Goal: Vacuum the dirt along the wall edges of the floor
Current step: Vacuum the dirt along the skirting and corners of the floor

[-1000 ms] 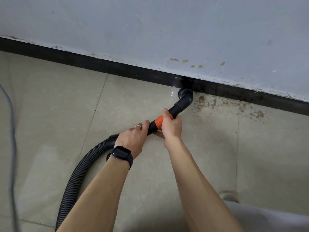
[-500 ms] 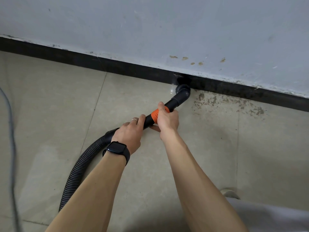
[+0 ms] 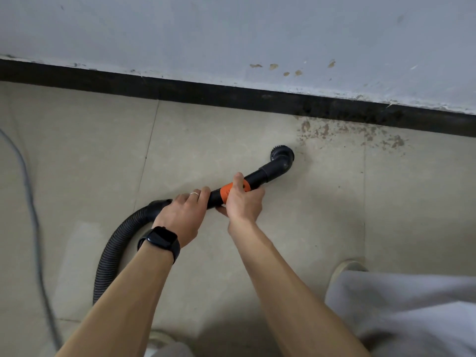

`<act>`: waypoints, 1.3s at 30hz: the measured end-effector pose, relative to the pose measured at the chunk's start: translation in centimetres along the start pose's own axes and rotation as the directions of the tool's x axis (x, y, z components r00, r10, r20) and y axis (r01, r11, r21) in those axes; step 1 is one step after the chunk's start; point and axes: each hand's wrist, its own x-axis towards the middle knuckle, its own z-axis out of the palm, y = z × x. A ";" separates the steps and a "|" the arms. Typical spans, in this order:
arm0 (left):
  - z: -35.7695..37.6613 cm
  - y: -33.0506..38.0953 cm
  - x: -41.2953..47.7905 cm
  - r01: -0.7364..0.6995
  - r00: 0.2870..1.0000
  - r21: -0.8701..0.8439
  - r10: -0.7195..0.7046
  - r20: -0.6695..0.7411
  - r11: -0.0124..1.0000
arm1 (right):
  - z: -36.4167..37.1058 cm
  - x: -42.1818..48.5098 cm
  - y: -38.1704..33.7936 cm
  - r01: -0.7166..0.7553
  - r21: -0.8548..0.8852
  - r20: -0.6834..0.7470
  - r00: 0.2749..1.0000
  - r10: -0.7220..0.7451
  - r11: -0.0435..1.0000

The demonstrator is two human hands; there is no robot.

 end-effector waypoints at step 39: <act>0.4 3.6 0.0 -0.139 0.989 0.085 0.143 -0.038 0.987 | -4.1 -0.5 -1.1 0.028 0.016 -0.089 0.996 -0.027 0.999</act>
